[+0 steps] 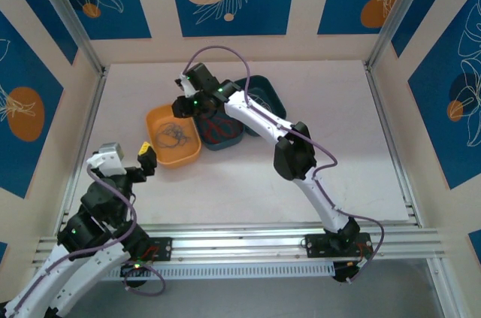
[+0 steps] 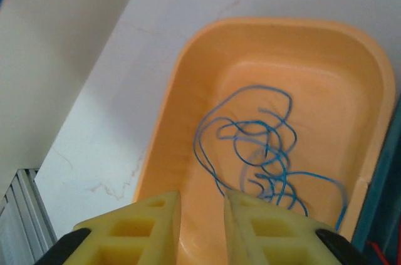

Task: Untangle the cables

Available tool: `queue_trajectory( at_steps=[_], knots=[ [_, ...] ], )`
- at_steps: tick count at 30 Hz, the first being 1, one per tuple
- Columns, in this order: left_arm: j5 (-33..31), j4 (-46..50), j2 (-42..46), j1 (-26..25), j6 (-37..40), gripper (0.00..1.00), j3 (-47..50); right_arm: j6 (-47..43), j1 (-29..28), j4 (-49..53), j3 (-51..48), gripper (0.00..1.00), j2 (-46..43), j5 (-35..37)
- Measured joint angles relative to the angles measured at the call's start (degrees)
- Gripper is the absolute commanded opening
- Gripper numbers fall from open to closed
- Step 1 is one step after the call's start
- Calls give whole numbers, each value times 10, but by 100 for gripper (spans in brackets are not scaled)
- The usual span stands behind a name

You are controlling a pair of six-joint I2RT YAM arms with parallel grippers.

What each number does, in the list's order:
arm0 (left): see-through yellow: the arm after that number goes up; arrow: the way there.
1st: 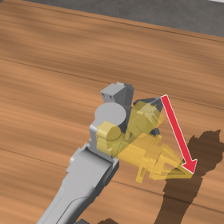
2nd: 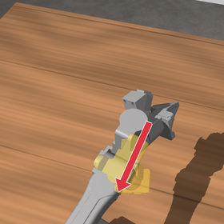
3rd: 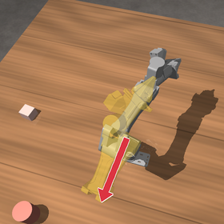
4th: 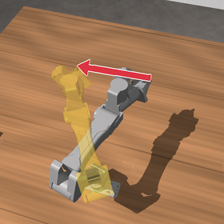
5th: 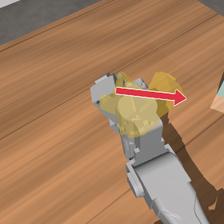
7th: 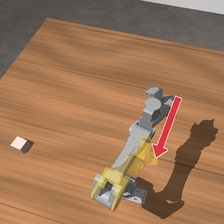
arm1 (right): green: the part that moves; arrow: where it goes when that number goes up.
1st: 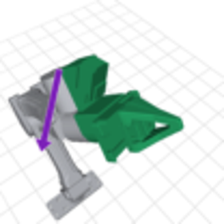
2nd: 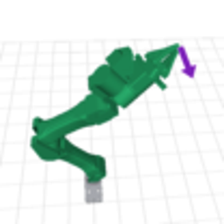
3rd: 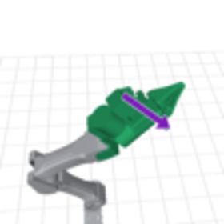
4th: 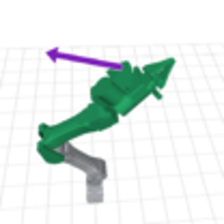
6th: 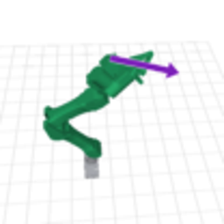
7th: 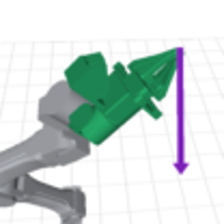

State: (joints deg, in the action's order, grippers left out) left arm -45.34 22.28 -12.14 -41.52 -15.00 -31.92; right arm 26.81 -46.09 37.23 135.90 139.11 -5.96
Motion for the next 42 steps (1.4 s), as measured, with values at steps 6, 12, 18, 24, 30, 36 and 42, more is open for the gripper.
queue_trajectory(
  at_steps=[6, 12, 18, 24, 30, 36, 42],
  knots=[
    [-2, 10, -55, 0, -7, 100, -20, 0, -5, -12, -120, 37, -66, 21],
    [-2, 14, -110, 0, -13, 100, -32, 11, -2, -60, -285, 45, -207, 48],
    [-1, 13, -168, 2, -18, 100, -41, 27, 24, -106, -435, 57, -360, 86],
    [41, -7, -217, 31, -26, 100, -43, 32, 58, -109, -562, 72, -478, 148],
    [126, -52, -288, 113, -47, 100, -44, 35, 88, -92, -665, 99, -588, 222],
    [201, -121, -382, 186, -54, 100, -43, 42, 156, -75, -734, 99, -664, 273],
    [235, -221, -441, 204, -16, 100, -42, 43, 210, -67, -782, 99, -695, 327]
  ],
)
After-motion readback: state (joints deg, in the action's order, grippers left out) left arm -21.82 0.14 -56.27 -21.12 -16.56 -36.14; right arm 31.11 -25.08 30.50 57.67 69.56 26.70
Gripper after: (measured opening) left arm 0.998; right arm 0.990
